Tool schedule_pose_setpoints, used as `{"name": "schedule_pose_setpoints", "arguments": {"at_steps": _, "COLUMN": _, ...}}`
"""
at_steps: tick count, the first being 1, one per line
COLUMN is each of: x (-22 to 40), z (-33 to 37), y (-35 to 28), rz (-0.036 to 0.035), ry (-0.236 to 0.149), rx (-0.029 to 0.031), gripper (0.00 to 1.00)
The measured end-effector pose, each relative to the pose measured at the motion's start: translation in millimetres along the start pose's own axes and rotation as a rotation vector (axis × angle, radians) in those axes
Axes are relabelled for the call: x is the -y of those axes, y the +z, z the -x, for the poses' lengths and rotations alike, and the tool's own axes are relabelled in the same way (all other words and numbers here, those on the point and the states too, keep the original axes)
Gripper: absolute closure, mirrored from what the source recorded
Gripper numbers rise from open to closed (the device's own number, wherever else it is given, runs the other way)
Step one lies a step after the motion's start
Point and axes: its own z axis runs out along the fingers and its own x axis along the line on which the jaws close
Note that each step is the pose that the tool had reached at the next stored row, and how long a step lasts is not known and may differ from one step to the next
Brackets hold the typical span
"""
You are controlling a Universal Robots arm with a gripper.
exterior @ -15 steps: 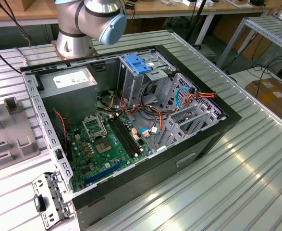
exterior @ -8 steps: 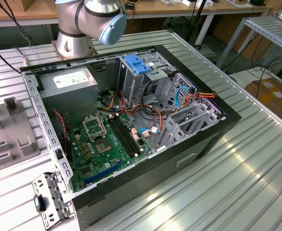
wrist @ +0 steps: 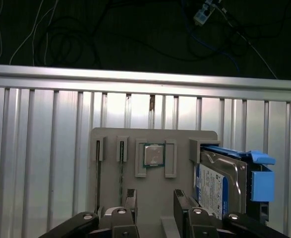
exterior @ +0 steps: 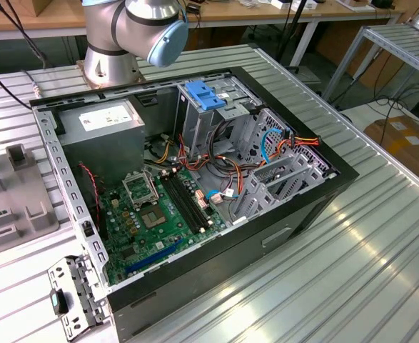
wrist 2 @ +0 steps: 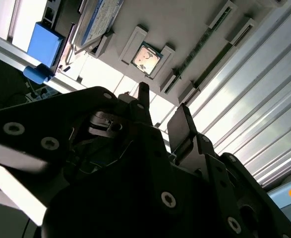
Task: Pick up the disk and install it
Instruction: 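Pick up the disk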
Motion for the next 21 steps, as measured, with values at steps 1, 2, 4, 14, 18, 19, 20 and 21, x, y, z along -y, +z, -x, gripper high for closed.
{"name": "schedule_pose_setpoints", "arguments": {"at_steps": 1, "x": 0.0, "z": 0.0, "y": 0.0, "rz": 0.0000, "ry": 0.000, "rx": 0.0000, "gripper": 0.57}}
{"name": "schedule_pose_setpoints", "arguments": {"at_steps": 2, "x": 0.0, "z": 0.0, "y": 0.0, "rz": 0.0000, "ry": -0.001, "rx": 0.0000, "gripper": 0.57}}
{"name": "schedule_pose_setpoints", "arguments": {"at_steps": 4, "x": 0.0, "z": 0.0, "y": 0.0, "rz": 0.0000, "ry": -0.001, "rx": 0.0000, "gripper": 0.57}}
{"name": "schedule_pose_setpoints", "arguments": {"at_steps": 14, "x": 0.2, "z": 5.3, "y": 0.3, "rz": 0.0000, "ry": -0.001, "rx": 0.0000, "gripper": 0.57}}
{"name": "schedule_pose_setpoints", "arguments": {"at_steps": 18, "x": 0.3, "z": 7.9, "y": 0.6, "rz": 0.0000, "ry": -0.001, "rx": 0.0000, "gripper": 0.57}}
{"name": "schedule_pose_setpoints", "arguments": {"at_steps": 19, "x": 0.4, "z": 8.4, "y": 0.6, "rz": 0.0000, "ry": -0.001, "rx": 0.0000, "gripper": 0.57}}
{"name": "schedule_pose_setpoints", "arguments": {"at_steps": 20, "x": 0.4, "z": 8.8, "y": 0.7, "rz": -0.0001, "ry": -0.001, "rx": 0.0000, "gripper": 0.57}}
{"name": "schedule_pose_setpoints", "arguments": {"at_steps": 21, "x": 0.4, "z": 9.3, "y": 0.8, "rz": 0.0000, "ry": -0.001, "rx": 0.0000, "gripper": 0.57}}
